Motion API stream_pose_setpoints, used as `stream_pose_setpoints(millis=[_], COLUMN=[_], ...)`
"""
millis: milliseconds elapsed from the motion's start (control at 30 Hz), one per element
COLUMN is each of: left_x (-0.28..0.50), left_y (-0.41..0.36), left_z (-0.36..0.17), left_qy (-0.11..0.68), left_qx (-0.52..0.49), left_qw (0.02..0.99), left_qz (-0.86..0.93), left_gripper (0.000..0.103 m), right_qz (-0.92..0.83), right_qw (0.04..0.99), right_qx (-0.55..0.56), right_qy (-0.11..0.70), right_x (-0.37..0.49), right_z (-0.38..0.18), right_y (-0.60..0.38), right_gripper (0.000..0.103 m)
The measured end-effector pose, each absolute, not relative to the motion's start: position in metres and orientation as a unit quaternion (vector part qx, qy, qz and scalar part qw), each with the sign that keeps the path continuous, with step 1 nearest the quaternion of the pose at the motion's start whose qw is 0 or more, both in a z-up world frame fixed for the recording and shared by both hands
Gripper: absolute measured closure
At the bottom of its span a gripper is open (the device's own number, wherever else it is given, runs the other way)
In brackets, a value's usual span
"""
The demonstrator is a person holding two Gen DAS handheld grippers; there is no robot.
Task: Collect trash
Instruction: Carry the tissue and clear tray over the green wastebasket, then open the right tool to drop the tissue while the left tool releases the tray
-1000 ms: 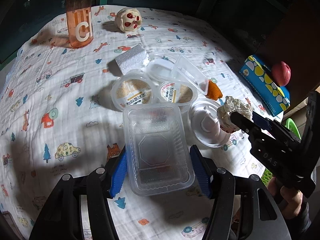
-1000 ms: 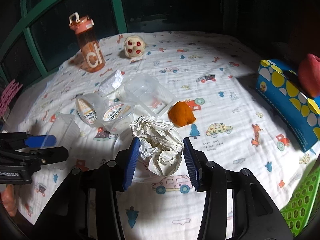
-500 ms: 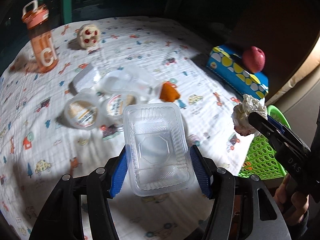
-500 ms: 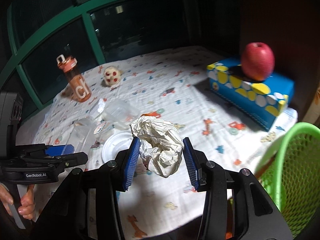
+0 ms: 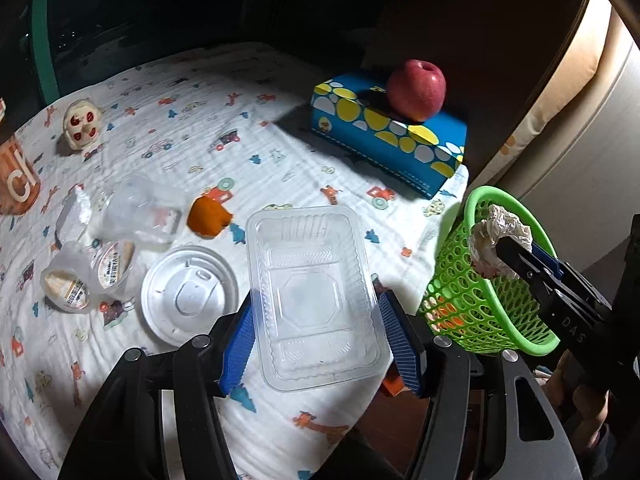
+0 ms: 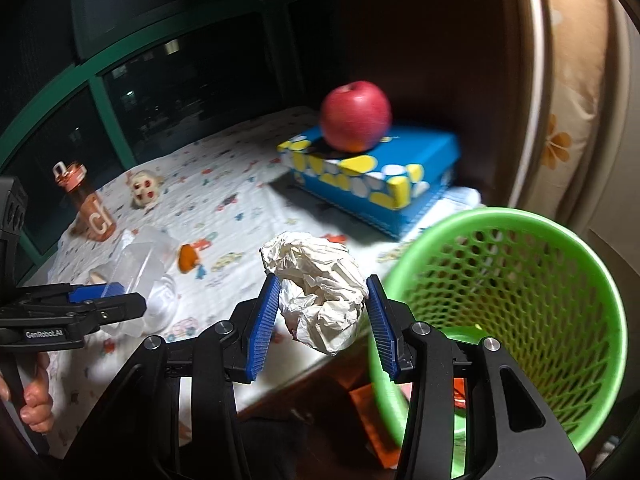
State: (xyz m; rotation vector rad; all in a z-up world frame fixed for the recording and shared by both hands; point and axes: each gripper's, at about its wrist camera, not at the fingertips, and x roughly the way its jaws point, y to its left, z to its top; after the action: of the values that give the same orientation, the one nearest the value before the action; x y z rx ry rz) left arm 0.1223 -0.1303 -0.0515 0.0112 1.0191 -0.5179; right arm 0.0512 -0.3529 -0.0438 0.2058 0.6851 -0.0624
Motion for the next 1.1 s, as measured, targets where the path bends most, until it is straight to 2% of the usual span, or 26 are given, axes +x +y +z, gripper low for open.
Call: stream_pose_setpoints(millis=[500, 733, 1100], left_x=[0.116, 0.112, 0.106], left_y=[-0.213, -0.247, -0.3], left_z=[-0.035, -0.031, -0.038], left_qy=[0.469, 0.463, 0.464], left_qx=[0.041, 0.058, 0.083], left_qw=[0.828, 0.822, 0.806], left_qz=[-0.305, -0.325, -0.359], left_gripper=[0.045, 0.045, 0.044], right_qz=[-0.149, -0.182, -0.205], right_qw=[0.917, 0.909, 0.908], right_qx=[0.135, 0.157, 0.176], right_qy=[0.346, 0.341, 0.32], right_x=[0.005, -0.013, -0.042], right_z=[-0.062, -0.068, -0.06], right_y=[-0.456, -0.485, -0.499], right_gripper=[0.055, 0.033, 0.03])
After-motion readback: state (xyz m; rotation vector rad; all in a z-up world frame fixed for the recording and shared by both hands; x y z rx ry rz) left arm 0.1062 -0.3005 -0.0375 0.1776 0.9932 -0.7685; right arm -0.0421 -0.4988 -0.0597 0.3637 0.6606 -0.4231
